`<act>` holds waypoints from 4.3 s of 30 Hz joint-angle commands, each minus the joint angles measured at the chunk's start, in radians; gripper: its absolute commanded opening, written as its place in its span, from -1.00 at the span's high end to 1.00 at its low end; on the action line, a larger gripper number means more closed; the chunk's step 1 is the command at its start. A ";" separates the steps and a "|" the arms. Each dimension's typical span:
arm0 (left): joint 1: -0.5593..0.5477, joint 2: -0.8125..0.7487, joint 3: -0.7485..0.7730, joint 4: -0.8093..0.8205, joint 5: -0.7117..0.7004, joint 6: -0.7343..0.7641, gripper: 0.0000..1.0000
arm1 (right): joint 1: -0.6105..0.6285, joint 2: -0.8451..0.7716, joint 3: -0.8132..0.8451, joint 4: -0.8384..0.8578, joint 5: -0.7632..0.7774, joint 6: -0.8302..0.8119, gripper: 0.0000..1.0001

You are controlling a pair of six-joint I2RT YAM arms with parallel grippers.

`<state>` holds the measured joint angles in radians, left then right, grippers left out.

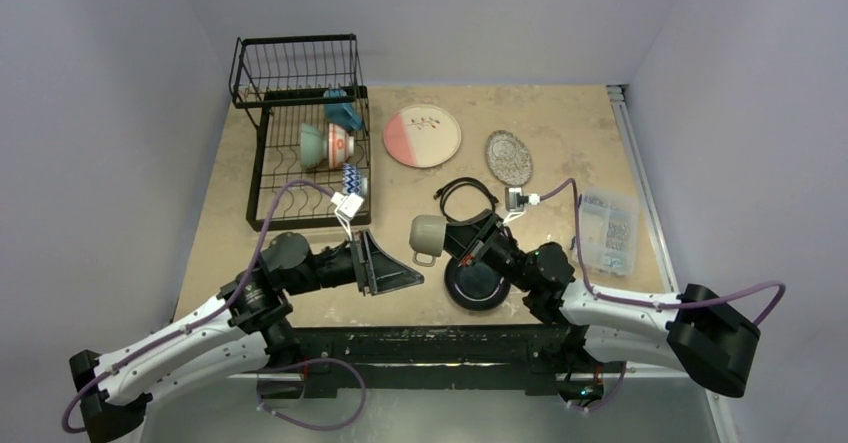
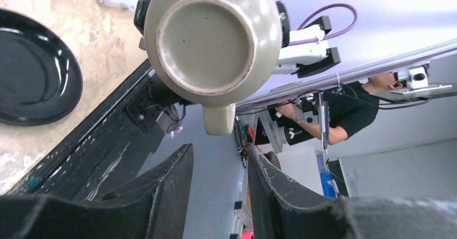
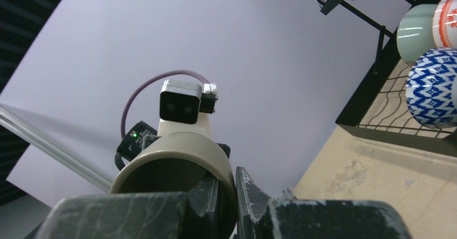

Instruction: Load the mixed dishes into the dish rack

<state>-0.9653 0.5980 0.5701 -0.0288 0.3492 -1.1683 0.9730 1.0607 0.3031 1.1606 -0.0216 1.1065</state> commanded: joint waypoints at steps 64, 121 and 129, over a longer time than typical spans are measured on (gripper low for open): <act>-0.142 -0.030 0.443 -1.068 -1.142 0.510 1.00 | 0.064 -0.270 0.067 -0.919 0.413 -0.137 -0.63; 0.960 0.889 0.381 -0.181 -0.705 0.878 1.00 | 0.055 -0.420 0.013 -1.026 0.499 -0.111 -0.61; 0.960 0.928 0.389 -0.139 -0.712 0.887 1.00 | 0.051 -0.376 0.026 -1.004 0.493 -0.122 -0.61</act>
<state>-0.0132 1.5085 0.9070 -0.2523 -0.3378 -0.2947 1.0283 0.6598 0.3210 0.1280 0.4370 0.9981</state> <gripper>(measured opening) 0.170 0.805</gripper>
